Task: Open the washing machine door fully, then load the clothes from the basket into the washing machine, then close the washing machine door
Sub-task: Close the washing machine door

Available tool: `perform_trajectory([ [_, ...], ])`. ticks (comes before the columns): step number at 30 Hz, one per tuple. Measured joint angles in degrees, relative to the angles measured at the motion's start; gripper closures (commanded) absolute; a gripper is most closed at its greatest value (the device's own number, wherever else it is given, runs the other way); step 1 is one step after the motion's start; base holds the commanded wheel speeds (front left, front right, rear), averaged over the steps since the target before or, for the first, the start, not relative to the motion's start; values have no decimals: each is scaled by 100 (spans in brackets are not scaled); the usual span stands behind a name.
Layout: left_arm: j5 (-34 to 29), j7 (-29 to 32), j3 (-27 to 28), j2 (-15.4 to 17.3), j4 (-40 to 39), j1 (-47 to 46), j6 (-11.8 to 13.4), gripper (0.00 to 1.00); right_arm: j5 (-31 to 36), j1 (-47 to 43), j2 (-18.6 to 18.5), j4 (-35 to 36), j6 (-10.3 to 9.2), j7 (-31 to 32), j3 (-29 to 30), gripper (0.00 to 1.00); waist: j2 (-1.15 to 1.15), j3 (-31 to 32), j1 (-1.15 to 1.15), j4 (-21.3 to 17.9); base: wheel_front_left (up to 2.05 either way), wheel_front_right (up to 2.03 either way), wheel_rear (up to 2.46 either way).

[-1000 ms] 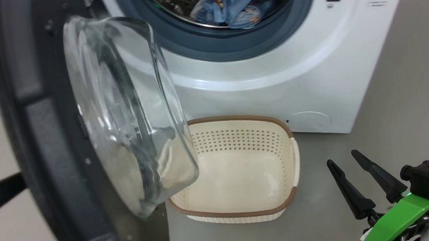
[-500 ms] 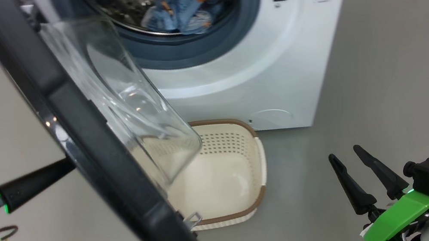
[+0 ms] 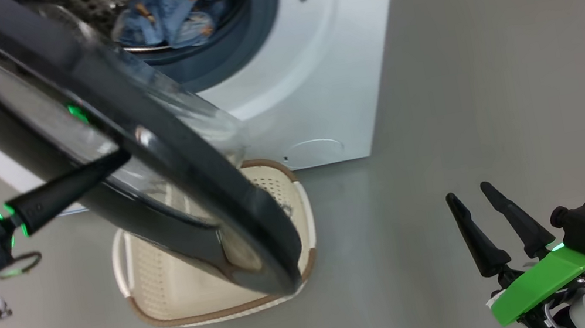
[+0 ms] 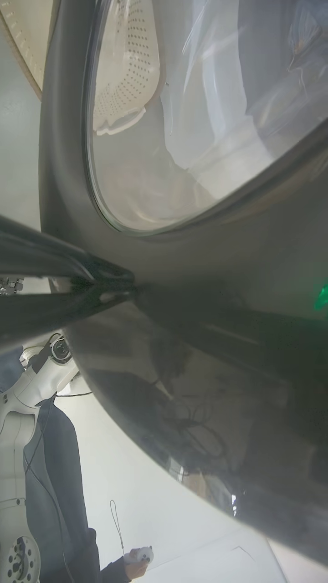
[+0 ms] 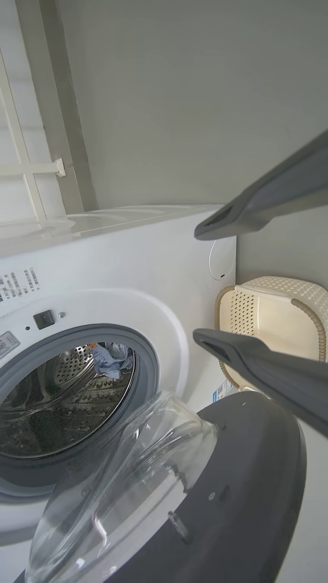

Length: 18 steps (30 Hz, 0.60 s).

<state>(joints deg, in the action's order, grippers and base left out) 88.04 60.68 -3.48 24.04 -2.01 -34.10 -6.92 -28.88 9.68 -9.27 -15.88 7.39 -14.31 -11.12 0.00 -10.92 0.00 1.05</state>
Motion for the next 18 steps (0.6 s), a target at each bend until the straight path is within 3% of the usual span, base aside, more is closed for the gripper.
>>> perform_trajectory([
  [10, -204, -524, -52, -204, 415, -475, -15, 100, 0, 119, 43, 21, 0, 0, 67, 0, 0, -188, 0, -375, 0, 0, 0],
  [18, -211, -736, -130, -241, 592, -604, -15, 100, 1, 121, 77, 20, 0, 0, 100, 0, 0, -208, 0, -394, 0, 0, 0],
])
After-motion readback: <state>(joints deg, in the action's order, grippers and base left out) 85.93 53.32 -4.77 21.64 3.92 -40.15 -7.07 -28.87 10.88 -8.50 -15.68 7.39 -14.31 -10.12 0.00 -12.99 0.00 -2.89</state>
